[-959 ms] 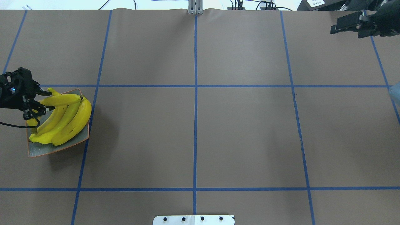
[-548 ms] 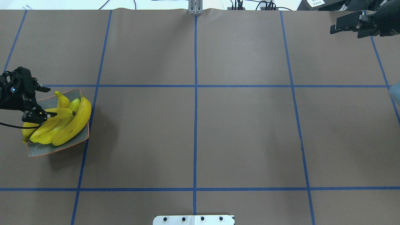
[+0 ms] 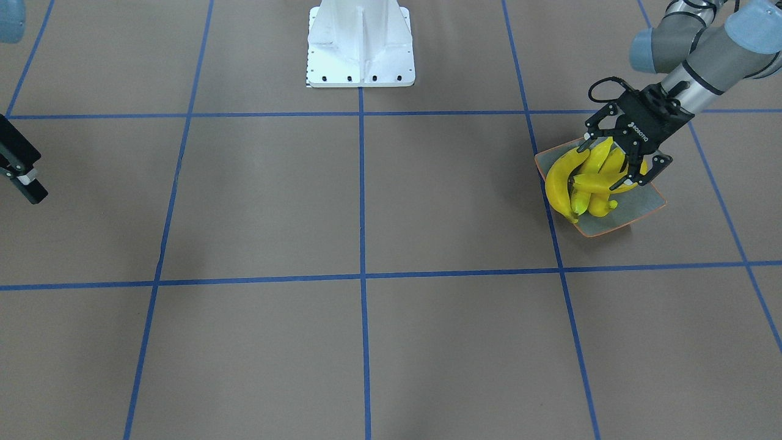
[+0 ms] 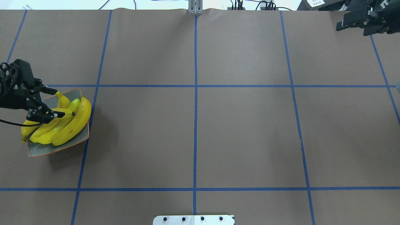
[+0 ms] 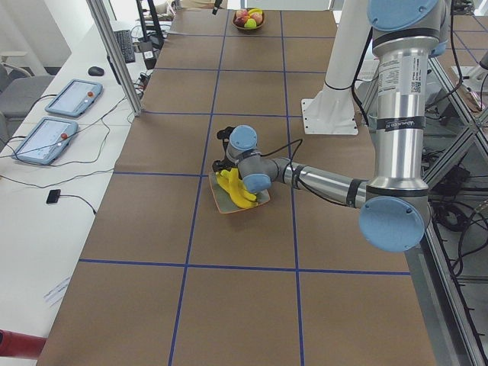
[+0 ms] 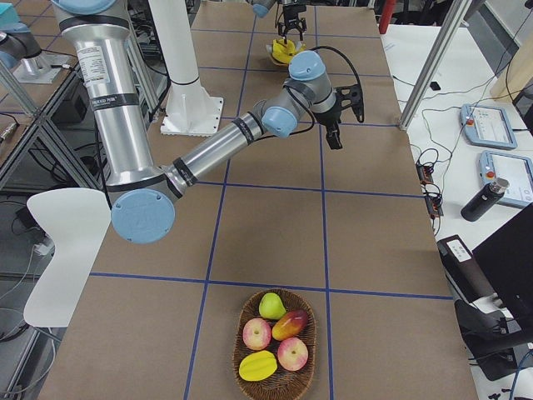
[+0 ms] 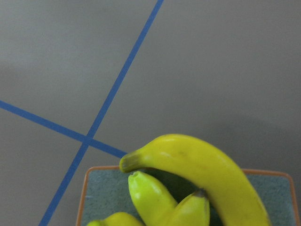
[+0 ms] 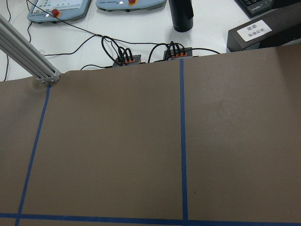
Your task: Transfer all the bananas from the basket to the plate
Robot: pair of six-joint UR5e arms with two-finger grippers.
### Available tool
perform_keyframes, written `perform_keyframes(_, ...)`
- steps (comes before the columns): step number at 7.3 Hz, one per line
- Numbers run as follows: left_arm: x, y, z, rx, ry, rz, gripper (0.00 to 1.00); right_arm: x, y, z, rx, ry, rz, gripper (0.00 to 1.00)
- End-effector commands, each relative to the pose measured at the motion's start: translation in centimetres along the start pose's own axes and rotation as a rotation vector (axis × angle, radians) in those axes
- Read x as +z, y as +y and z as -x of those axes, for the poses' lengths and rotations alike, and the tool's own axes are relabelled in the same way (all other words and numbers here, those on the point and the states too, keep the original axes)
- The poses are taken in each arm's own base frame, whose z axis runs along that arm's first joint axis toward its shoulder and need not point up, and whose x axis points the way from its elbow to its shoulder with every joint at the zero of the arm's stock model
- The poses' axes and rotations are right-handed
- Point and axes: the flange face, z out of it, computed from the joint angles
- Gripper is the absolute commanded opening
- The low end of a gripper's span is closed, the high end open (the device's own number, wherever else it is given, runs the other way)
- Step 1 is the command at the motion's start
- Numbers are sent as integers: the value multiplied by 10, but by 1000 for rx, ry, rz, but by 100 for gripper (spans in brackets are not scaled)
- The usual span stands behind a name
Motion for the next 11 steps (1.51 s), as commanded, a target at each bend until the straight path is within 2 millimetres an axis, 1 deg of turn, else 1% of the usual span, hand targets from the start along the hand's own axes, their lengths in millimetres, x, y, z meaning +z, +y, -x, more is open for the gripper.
perform_keyframes(1,-20,-13,12,-339,-29,-36,99,-4,-3,-45,-79,42,17,100)
perform_keyframes(2,-41,-7,40,-441,-100,-2,99,-5,0,-75,-126,79,27,100)
perform_keyframes(3,-70,-5,64,-522,-165,42,99,-3,6,-108,-198,117,52,100)
perform_keyframes(4,-92,3,82,-490,-212,104,99,-12,7,-139,-265,170,95,100)
perform_keyframes(5,-123,16,107,-445,-253,178,99,-23,3,-167,-358,229,161,100)
perform_keyframes(6,-149,34,127,-431,-281,247,99,-30,1,-194,-434,275,238,100)
perform_keyframes(7,-172,56,146,-410,-291,313,99,-31,2,-229,-494,296,303,100)
perform_keyframes(8,-195,83,162,-404,-281,391,99,-28,8,-263,-489,298,358,100)
perform_keyframes(9,-216,106,175,-416,-269,433,99,-23,19,-287,-442,299,394,100)
perform_keyframes(10,-236,136,185,-481,-281,434,100,-12,34,-309,-392,280,432,100)
perform_keyframes(11,-251,181,198,-558,-299,434,100,-6,43,-319,-353,256,451,100)
